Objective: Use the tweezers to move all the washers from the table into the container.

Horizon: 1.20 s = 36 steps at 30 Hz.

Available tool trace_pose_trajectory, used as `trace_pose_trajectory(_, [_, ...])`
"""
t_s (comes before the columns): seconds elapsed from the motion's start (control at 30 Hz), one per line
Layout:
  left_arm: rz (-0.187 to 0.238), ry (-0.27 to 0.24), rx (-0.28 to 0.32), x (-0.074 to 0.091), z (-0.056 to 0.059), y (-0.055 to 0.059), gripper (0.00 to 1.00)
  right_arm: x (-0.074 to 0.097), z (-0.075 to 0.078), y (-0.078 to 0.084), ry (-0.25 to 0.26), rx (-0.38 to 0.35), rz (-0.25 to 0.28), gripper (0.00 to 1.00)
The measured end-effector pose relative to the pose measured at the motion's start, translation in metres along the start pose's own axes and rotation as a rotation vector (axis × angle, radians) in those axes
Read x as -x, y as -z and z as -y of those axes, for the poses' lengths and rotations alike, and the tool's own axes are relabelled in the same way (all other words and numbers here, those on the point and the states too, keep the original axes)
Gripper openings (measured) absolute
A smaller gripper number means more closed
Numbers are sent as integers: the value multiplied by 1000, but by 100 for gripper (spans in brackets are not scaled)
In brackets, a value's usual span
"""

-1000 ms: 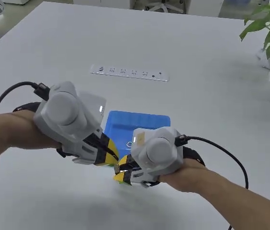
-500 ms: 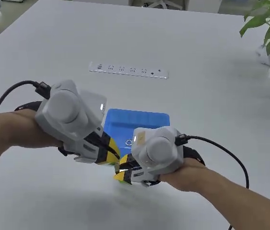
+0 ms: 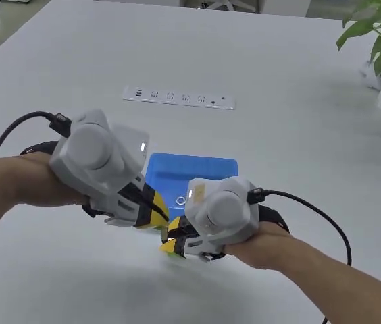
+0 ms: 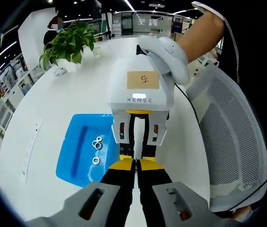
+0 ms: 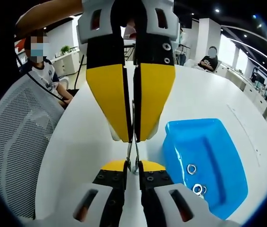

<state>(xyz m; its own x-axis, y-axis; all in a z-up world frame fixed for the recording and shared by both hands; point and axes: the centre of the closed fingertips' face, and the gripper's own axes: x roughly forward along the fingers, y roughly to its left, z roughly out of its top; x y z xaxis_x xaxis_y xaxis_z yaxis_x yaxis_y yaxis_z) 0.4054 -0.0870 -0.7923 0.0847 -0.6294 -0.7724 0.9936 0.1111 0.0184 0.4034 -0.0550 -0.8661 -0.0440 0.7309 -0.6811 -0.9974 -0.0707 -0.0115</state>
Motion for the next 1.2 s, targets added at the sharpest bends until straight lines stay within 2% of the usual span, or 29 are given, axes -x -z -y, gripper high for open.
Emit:
trace_pose_trajectory(0.63, [-12,-1,-14,1,2,0,5,1,-2,-1,3,17,-20,10])
trace_pose_trajectory(1.2, [-7,-20,-29,19,3,-14,5,16,-1,-17,12,48,-16,10])
